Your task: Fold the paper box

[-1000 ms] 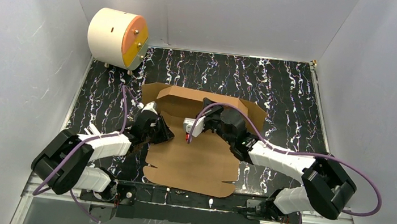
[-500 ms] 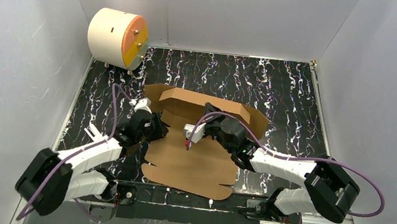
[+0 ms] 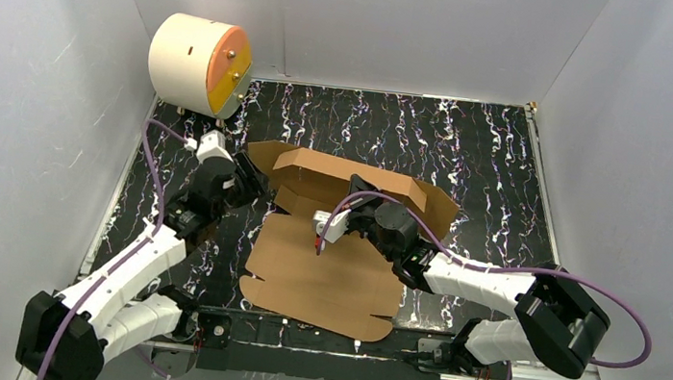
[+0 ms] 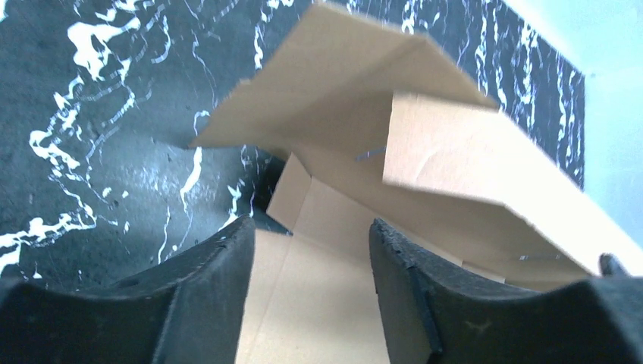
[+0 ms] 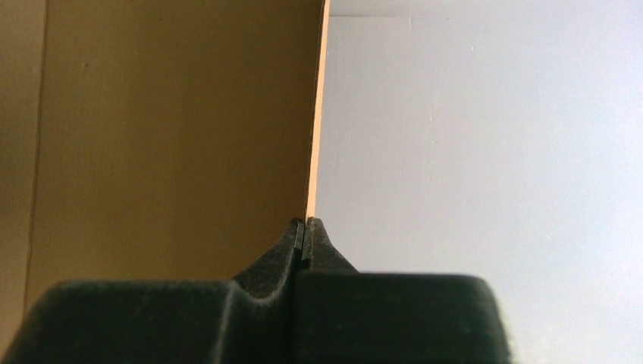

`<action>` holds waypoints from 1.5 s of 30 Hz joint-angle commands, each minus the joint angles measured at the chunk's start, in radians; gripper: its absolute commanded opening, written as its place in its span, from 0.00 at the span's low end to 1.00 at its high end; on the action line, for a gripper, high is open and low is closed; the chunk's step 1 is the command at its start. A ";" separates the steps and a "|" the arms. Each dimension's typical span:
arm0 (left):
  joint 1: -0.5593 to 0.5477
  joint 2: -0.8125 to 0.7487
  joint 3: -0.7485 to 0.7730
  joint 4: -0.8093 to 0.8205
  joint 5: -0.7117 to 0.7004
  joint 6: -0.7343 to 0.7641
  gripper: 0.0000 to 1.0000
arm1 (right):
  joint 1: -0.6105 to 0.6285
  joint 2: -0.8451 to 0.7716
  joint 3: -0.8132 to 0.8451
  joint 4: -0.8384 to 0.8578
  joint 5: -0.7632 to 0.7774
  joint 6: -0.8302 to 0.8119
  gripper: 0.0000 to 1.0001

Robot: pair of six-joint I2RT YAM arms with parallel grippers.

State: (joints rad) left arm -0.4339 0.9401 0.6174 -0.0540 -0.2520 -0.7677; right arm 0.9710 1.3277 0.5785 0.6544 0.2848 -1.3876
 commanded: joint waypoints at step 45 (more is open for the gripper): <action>0.083 0.318 0.074 0.403 0.427 0.030 0.36 | 0.055 0.130 0.030 0.059 0.002 -0.186 0.00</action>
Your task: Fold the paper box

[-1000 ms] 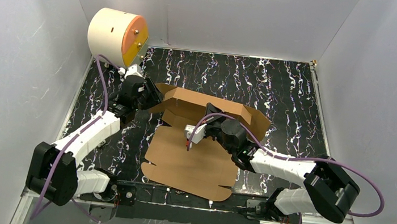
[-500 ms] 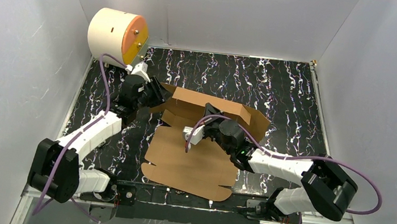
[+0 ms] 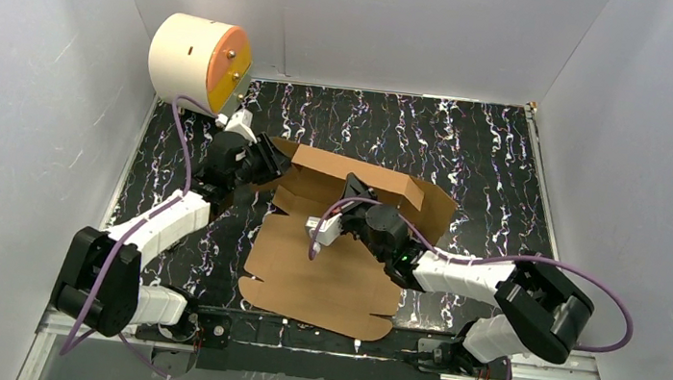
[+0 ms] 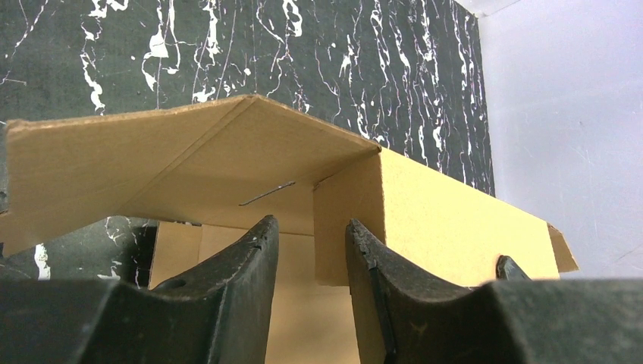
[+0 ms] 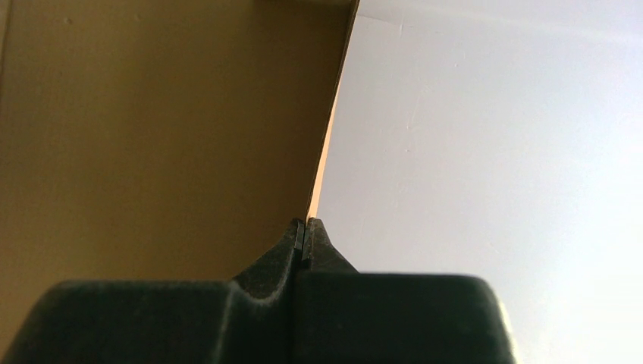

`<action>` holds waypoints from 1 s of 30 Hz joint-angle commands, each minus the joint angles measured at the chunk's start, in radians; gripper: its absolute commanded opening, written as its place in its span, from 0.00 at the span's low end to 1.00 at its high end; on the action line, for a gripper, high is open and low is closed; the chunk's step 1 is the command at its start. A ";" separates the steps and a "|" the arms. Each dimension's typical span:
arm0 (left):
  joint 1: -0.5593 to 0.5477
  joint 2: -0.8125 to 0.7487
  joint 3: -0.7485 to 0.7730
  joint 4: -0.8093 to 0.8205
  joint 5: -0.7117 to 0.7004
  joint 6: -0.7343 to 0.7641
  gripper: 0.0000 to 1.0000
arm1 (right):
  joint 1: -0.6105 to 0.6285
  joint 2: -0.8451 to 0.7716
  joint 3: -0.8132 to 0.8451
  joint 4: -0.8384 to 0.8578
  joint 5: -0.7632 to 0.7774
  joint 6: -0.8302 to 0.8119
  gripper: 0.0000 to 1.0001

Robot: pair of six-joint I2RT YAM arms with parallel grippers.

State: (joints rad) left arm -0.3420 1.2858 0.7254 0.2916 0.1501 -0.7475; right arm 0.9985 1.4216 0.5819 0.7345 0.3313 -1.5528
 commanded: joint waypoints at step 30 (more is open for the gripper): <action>-0.008 0.032 -0.235 0.117 -0.232 0.054 0.57 | 0.042 0.040 0.019 -0.045 -0.011 -0.057 0.00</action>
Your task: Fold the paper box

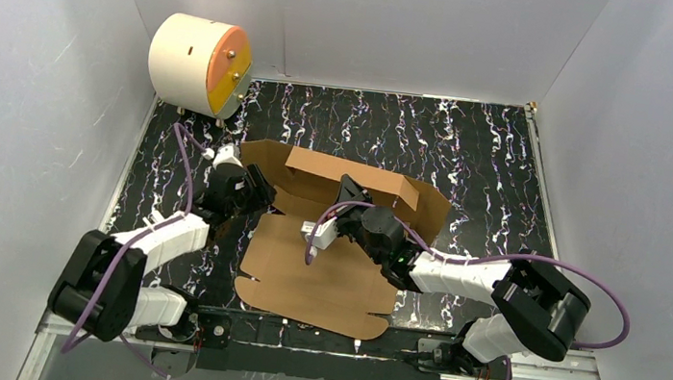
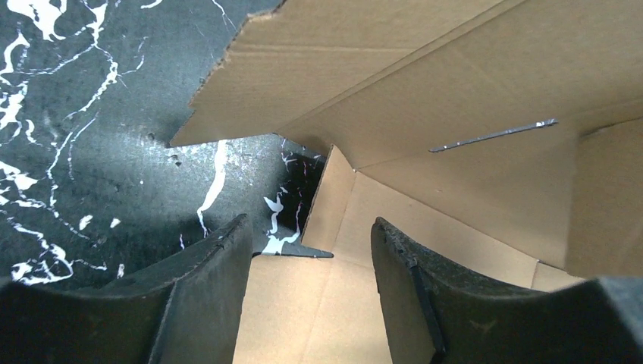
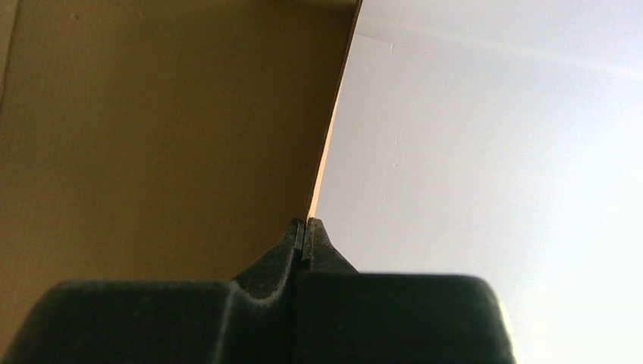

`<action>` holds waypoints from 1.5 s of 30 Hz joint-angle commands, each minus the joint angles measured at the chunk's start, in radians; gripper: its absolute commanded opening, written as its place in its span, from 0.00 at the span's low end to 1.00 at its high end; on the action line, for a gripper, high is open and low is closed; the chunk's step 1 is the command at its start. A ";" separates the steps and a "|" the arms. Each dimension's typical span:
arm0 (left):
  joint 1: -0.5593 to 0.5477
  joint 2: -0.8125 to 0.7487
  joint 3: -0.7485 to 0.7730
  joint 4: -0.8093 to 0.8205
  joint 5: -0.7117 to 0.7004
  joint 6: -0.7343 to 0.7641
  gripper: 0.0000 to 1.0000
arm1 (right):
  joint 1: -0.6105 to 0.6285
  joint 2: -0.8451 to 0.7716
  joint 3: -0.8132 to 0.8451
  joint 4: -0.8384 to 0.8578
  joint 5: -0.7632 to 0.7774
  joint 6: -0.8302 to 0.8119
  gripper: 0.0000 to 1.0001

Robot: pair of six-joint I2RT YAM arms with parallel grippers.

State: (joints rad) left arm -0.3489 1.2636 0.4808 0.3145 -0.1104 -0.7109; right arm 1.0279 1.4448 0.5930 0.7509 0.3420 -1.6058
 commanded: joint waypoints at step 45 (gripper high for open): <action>-0.170 0.115 -0.037 0.302 -0.053 0.050 0.42 | 0.081 0.013 -0.021 -0.054 0.049 -0.029 0.00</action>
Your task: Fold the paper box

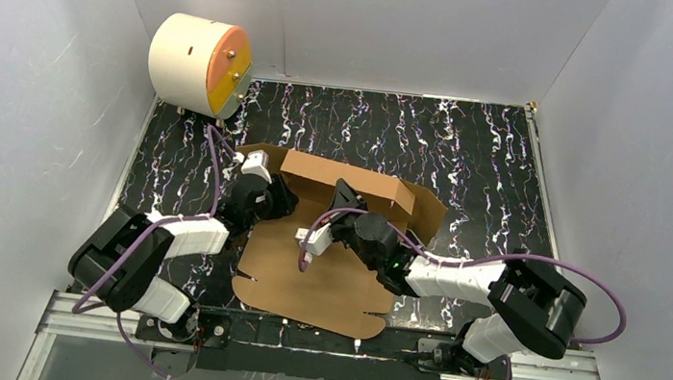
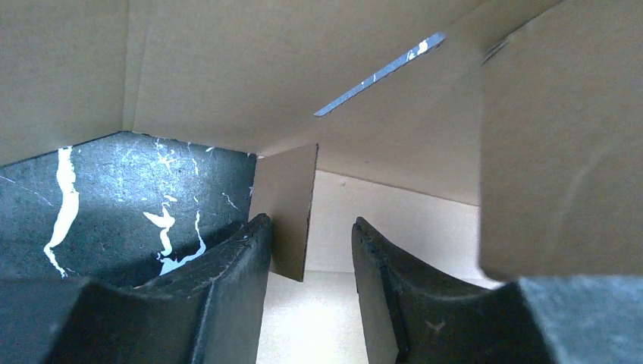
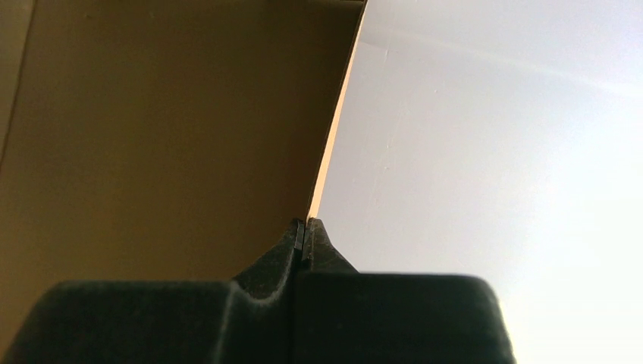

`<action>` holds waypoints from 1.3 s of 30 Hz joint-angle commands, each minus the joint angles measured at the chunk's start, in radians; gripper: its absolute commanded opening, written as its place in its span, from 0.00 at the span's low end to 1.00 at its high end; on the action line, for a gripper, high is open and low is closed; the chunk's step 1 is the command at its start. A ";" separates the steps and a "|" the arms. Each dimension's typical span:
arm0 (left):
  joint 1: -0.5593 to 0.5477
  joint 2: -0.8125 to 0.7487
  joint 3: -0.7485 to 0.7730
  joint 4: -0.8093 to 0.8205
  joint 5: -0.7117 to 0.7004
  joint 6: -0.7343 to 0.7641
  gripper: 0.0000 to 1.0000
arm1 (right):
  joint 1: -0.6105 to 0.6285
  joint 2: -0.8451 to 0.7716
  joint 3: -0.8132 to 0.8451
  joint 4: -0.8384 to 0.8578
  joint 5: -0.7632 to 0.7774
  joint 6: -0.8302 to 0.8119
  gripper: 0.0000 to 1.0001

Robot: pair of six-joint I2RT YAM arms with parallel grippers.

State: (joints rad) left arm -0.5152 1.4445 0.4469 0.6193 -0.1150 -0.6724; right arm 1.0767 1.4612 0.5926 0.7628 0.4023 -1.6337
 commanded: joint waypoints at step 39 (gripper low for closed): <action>0.164 -0.451 0.347 -0.878 -0.240 0.160 0.53 | 0.051 -0.090 -0.021 -0.189 0.010 0.075 0.00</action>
State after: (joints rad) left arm -0.4168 1.0000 0.6979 -0.1322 -0.3992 -0.6109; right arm 1.1278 1.3979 0.5777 0.6849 0.4309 -1.5959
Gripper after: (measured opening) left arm 0.507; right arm 0.019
